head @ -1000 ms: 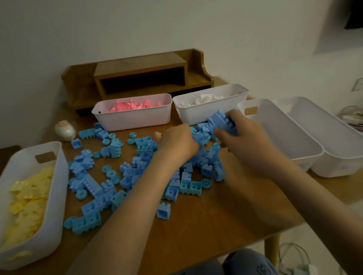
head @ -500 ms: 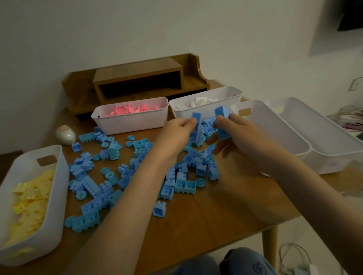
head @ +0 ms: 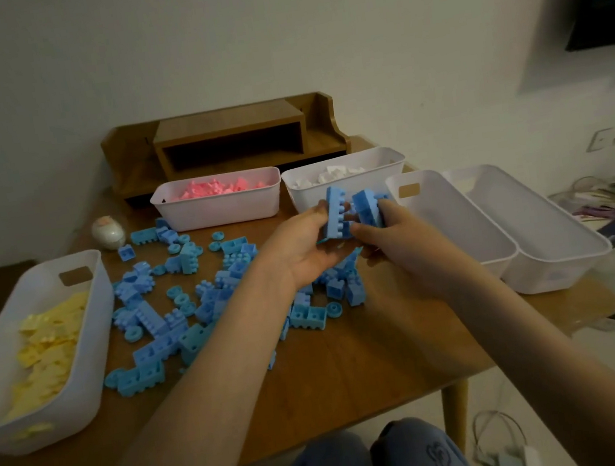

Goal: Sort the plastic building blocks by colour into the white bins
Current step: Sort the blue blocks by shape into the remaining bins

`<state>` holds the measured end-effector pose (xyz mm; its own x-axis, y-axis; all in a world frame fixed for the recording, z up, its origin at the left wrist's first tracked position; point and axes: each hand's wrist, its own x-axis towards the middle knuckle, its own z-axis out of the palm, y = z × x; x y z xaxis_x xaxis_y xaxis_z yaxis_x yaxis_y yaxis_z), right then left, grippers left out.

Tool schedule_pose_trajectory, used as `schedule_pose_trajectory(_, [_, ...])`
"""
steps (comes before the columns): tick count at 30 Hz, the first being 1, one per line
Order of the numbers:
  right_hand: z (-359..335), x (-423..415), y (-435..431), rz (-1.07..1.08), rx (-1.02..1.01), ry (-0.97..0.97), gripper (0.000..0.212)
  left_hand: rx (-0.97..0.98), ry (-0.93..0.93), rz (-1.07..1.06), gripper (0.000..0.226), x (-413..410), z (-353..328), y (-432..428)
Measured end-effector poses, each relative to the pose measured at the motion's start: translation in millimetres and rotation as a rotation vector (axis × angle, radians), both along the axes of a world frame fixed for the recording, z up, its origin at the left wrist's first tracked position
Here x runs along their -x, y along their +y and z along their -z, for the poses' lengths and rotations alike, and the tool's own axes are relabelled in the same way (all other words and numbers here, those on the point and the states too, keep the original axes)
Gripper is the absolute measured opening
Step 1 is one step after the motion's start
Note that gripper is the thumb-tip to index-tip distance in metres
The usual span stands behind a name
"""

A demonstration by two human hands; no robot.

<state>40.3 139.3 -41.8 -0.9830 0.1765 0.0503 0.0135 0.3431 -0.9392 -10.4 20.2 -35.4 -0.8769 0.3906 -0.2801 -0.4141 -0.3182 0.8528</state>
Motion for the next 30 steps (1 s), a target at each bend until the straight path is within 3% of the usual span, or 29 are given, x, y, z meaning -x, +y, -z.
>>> schedule_pose_trajectory(5, [6,1,-1,0.022,-0.094,0.045,0.013,-0.073,-0.112,-0.061,0.023,-4,-1,-3])
schedule_pose_trajectory(11, [-4,4,7,0.112,-0.353,0.192,0.016,-0.062,-0.107,-0.068,0.030,-6,-14,8])
schedule_pose_trajectory(13, [-15,1,19,0.193,-0.408,0.227,0.016,0.089,-0.006,-0.070,0.030,-7,-21,19])
schedule_pose_trajectory(16, [-27,-3,48,0.315,-0.577,0.185,0.027,0.448,0.308,-0.118,0.030,-9,-25,40])
schedule_pose_trajectory(20, [-24,-8,80,0.308,-0.645,-0.022,0.044,0.707,0.624,-0.084,0.021,-10,-14,75])
schedule_pose_trajectory(24, [-19,-9,90,0.297,-0.685,-0.029,0.054,1.123,0.817,-0.065,0.022,-13,5,106])
schedule_pose_trajectory(27, [-16,-8,90,0.283,-0.696,0.004,0.047,1.196,0.840,0.110,0.029,-12,16,112])
schedule_pose_trajectory(30, [-16,-9,79,0.261,-0.680,0.100,0.042,1.057,0.867,0.215,0.042,-18,5,94])
